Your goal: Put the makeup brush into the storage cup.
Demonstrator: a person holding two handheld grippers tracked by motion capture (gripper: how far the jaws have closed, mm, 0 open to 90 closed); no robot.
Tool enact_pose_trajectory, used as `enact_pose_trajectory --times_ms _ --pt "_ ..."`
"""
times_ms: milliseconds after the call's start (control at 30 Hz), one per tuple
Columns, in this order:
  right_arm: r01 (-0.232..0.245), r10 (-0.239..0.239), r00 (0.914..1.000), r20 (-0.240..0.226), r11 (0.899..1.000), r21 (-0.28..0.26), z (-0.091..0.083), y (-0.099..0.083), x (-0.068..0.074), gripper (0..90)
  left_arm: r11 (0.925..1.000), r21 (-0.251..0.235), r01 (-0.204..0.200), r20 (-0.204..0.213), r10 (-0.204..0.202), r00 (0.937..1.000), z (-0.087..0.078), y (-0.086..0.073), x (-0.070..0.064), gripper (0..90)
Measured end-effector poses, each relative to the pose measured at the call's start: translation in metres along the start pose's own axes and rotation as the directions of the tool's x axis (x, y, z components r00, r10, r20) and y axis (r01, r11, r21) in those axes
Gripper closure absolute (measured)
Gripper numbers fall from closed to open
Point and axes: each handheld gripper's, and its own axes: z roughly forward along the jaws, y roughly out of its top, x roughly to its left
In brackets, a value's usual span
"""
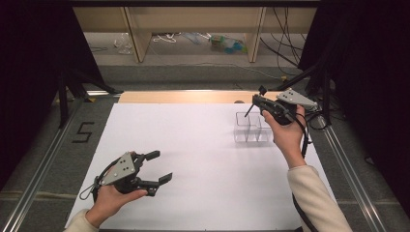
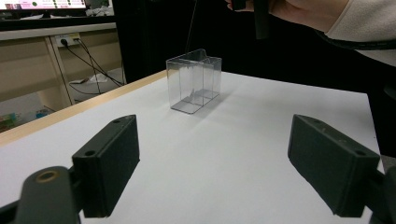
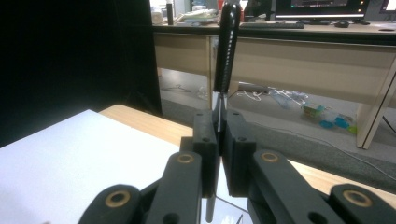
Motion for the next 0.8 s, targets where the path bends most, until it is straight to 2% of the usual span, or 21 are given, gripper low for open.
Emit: enact_pose_trajectory --times_ms 200,500,800 --pt "0.004 -0.004 1.0 0.002 1.0 -0.005 0.0023 0.0002 0.0005 85.6 1.0 0.0 0.0 0.0 0.0 1.0 0.0 0.0 0.0 16.7" --pt "0.011 -0.011 0.9999 0.002 1.0 0.017 0.004 0.0004 0.0002 85.6 1.0 0.0 0.0 0.001 0.0 1.0 -0.0001 0.0 0.0 16.7" --pt "0.011 -0.011 0.9999 0.009 1.0 0.004 0.0074 -0.0005 0.0002 85.6 1.0 0.0 -0.001 0.001 0.001 1.0 0.0 0.0 -0.0001 16.7"
